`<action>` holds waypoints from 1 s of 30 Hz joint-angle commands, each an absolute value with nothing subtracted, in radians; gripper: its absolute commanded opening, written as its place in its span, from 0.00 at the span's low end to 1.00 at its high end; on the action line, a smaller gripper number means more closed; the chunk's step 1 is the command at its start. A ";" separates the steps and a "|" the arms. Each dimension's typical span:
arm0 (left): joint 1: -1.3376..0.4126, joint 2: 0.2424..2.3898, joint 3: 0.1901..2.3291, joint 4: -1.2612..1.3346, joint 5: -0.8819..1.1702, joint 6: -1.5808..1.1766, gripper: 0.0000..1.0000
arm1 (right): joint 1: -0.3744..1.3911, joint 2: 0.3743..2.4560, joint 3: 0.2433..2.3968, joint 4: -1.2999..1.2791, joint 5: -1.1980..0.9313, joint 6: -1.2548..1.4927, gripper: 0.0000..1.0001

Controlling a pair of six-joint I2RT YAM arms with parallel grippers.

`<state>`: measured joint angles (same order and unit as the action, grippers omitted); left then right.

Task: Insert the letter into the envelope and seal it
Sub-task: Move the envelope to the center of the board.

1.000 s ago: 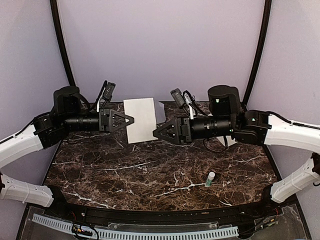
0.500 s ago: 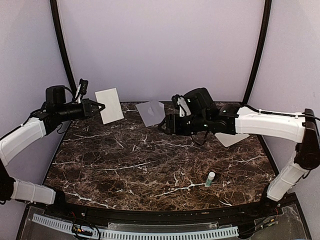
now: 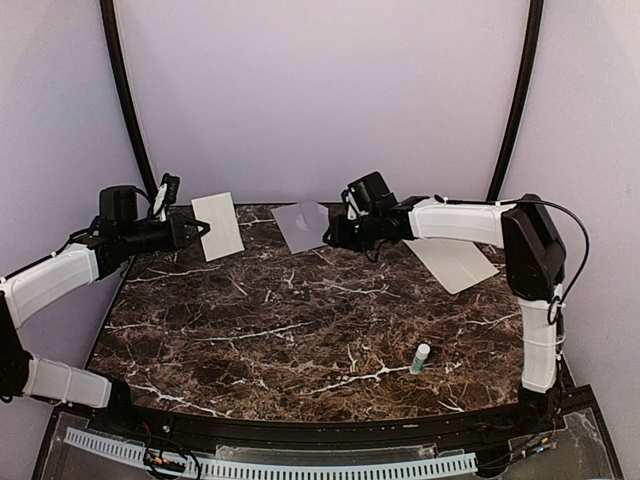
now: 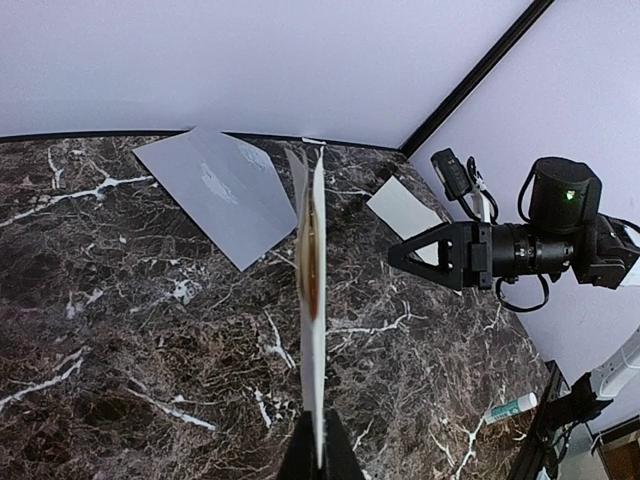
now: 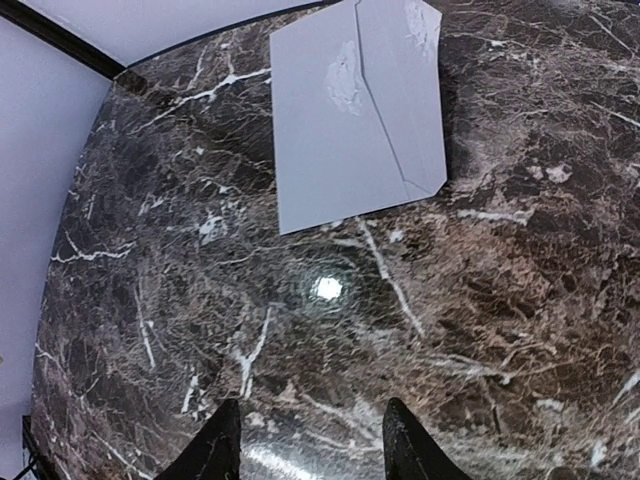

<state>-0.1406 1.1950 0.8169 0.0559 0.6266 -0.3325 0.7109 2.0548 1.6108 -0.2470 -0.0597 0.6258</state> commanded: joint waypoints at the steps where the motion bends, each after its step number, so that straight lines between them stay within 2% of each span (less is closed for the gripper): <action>1: -0.130 1.174 0.822 0.053 0.556 -0.286 0.00 | 0.661 2.156 1.727 -0.241 -0.084 0.586 0.44; 15: -0.123 1.187 0.829 0.025 0.514 -0.262 0.00 | 0.596 2.458 2.033 -0.280 -0.146 0.549 0.40; 30: -0.114 1.206 0.836 0.024 0.530 -0.270 0.00 | 0.580 2.595 2.188 -0.293 -0.130 0.586 0.35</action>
<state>-0.1261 1.2095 0.8169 0.0277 0.5156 -0.2794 0.5930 2.5710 2.1578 -0.2955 -0.1555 0.5625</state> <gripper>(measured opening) 0.009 0.340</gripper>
